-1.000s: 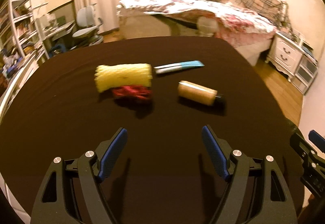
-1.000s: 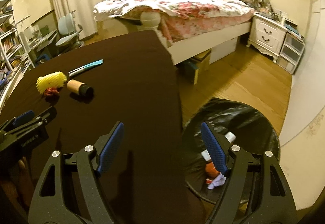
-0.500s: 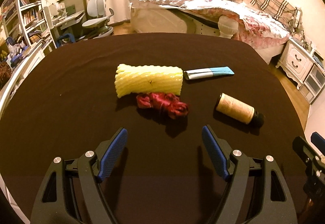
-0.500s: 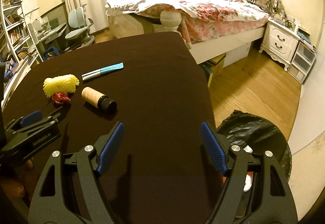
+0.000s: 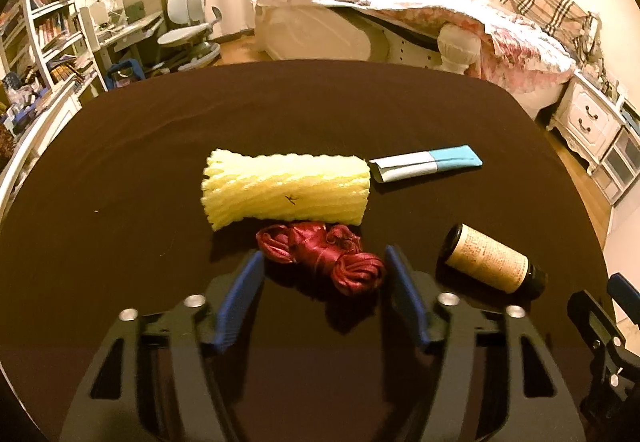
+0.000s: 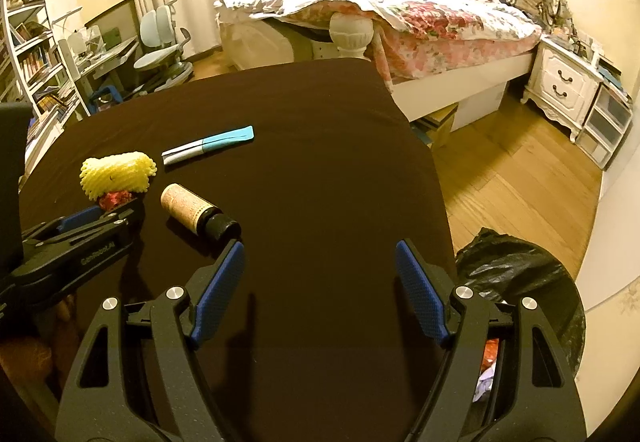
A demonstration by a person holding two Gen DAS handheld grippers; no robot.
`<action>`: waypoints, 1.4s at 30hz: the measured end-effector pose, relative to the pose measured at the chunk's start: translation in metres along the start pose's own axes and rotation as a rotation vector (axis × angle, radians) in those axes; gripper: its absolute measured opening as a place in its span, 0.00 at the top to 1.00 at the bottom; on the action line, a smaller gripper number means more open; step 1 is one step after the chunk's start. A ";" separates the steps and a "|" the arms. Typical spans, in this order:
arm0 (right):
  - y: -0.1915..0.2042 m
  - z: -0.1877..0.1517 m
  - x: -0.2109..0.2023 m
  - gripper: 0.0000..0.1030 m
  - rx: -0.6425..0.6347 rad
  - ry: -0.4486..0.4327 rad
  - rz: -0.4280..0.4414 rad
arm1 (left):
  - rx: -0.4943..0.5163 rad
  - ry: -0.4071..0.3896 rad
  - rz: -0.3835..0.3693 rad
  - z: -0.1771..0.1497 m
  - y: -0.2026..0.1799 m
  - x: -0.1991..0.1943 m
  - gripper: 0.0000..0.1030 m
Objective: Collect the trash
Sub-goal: 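Close the left tool on the red ribbon, then grasp the cork-topped brown bottle with the right tool while the left tool holds the ribbon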
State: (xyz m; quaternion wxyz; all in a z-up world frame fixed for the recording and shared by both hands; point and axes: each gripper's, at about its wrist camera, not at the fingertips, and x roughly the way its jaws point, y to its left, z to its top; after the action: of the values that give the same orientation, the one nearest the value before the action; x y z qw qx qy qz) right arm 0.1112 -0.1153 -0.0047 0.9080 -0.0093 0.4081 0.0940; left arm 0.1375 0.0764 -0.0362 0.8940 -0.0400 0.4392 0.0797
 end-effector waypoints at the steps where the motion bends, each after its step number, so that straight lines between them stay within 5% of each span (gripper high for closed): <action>1: 0.001 0.000 0.000 0.26 -0.001 0.001 0.000 | 0.002 0.004 -0.009 -0.001 0.001 0.000 0.48; 5: 0.003 0.000 0.001 0.26 -0.003 0.001 0.001 | 0.024 -0.013 -0.021 -0.002 -0.001 -0.003 0.66; 8: 0.006 0.000 0.002 0.26 -0.010 0.002 0.001 | 0.036 -0.016 -0.037 -0.005 -0.002 -0.006 0.68; 40: 0.072 0.024 0.044 0.27 -0.154 0.079 0.057 | -0.012 -0.023 -0.074 -0.022 0.034 -0.021 0.69; 42: 0.075 0.024 0.045 0.36 -0.157 0.082 0.059 | -0.015 -0.023 -0.077 -0.023 0.035 -0.021 0.69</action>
State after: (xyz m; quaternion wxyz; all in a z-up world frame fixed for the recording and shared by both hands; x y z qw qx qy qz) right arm 0.1448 -0.0324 -0.0175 0.8839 -0.0721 0.4364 0.1518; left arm 0.1013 0.1054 -0.0339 0.9011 -0.0624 0.4264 0.0490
